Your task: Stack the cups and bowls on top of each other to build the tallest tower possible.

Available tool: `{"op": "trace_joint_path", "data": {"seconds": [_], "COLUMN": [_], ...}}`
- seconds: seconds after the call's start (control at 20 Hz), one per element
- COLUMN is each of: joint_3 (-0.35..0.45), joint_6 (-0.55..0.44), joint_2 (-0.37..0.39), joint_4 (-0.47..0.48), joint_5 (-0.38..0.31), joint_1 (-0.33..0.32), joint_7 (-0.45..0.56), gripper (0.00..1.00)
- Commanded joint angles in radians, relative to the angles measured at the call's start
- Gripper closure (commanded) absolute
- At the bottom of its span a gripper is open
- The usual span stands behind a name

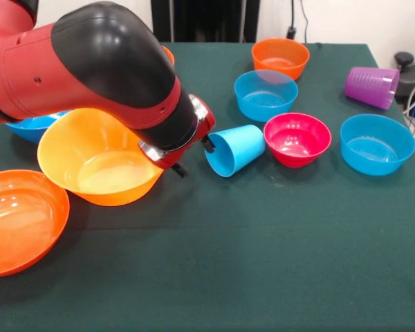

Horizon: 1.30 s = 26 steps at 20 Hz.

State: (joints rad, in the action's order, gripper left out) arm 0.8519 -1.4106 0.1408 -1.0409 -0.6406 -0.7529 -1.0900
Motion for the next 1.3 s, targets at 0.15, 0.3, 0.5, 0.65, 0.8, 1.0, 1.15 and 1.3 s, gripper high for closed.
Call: {"op": "trace_joint_path", "data": {"seconds": [0.15,0.3,0.5,0.65,0.8,1.0,1.15,1.3], "joint_3": [-0.066,-0.064,-0.062,-0.061,-0.065,-0.065,-0.067,-0.067], "joint_6": [-0.085,-0.087,-0.117,-0.123,-0.066,0.012,0.048,0.064], "joint_2": [0.036,0.022,0.011,0.012,0.0,-0.031,-0.046,-0.062], "joint_4": [-0.129,-0.122,-0.089,-0.097,-0.145,-0.191,-0.227,-0.245], "joint_5": [-0.003,0.002,0.01,0.018,0.013,0.007,0.003,-0.001], "joint_1": [-0.012,-0.002,0.012,0.007,-0.018,-0.038,-0.062,-0.067], "joint_7": [0.241,0.228,0.22,0.213,0.21,0.195,0.188,0.174], "gripper": [0.0,0.0,0.0,0.0,0.0,0.0,0.0,0.0]}}
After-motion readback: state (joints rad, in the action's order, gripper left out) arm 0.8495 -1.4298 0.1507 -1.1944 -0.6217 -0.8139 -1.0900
